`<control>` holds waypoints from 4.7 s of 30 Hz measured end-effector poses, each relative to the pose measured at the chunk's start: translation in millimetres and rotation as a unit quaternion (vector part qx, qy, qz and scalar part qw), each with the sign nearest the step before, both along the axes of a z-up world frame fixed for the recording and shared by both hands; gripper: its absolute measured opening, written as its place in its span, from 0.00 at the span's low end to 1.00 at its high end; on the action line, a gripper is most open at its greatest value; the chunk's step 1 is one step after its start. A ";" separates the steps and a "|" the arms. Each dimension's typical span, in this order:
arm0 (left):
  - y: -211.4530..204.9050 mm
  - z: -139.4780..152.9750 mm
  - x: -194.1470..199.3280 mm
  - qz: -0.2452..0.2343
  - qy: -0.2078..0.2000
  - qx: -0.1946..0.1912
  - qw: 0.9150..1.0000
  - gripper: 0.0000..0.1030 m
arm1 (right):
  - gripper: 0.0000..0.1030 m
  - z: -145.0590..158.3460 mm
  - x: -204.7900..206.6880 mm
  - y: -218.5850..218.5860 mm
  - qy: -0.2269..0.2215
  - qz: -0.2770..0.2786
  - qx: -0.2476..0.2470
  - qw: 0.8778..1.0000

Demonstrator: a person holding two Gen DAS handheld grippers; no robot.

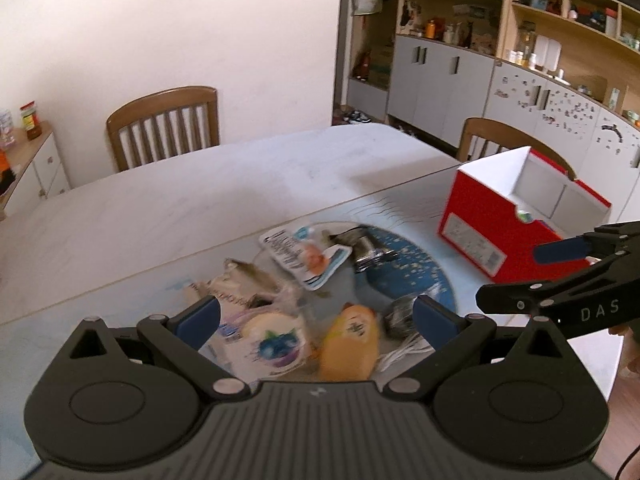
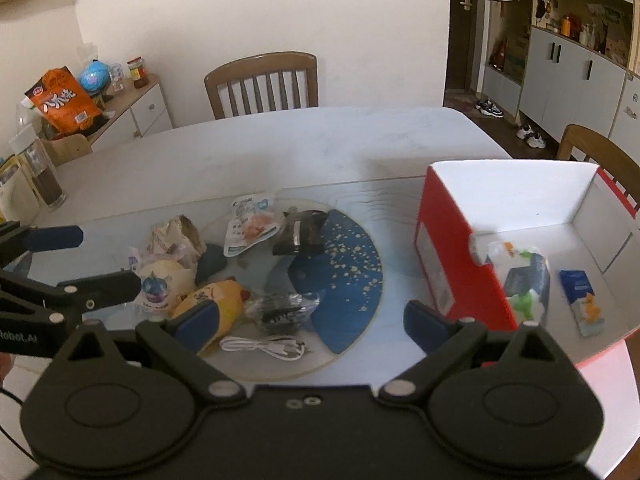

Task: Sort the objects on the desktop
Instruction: 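Withdraw both tools from the red box back over the table, then move left tool to blueberry bread bag while right tool moves to white USB cable, then close left tool on the bread bag while right tool closes on the cable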

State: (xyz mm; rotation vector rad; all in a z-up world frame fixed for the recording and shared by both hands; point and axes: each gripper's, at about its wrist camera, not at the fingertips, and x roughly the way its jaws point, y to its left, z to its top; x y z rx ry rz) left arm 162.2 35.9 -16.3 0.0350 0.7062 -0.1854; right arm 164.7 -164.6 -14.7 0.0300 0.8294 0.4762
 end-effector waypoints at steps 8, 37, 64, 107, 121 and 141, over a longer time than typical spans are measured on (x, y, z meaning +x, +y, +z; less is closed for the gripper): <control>18.2 -20.5 8.7 0.028 0.012 -0.007 1.000 1.00 | 0.95 -14.6 -3.9 23.0 0.000 0.017 -0.015 1.000; 24.4 -66.6 34.8 0.064 0.043 0.011 0.997 1.00 | 0.90 -86.5 3.1 80.1 0.031 0.031 -0.059 0.997; 26.6 -85.0 50.1 0.087 0.073 -0.039 0.993 0.73 | 0.75 -90.1 4.4 78.7 0.019 0.013 -0.055 0.998; 35.3 -81.7 21.4 0.082 0.080 -0.074 0.991 0.63 | 0.71 -82.6 -10.0 40.2 0.013 0.003 -0.067 0.998; 36.3 -93.3 37.6 0.079 0.088 -0.102 0.988 0.68 | 0.74 -93.4 -4.2 44.2 0.018 0.013 -0.060 0.998; 46.5 -64.1 5.7 0.083 0.039 -0.096 0.991 0.49 | 0.69 -77.9 -9.5 28.9 0.009 0.015 -0.057 0.998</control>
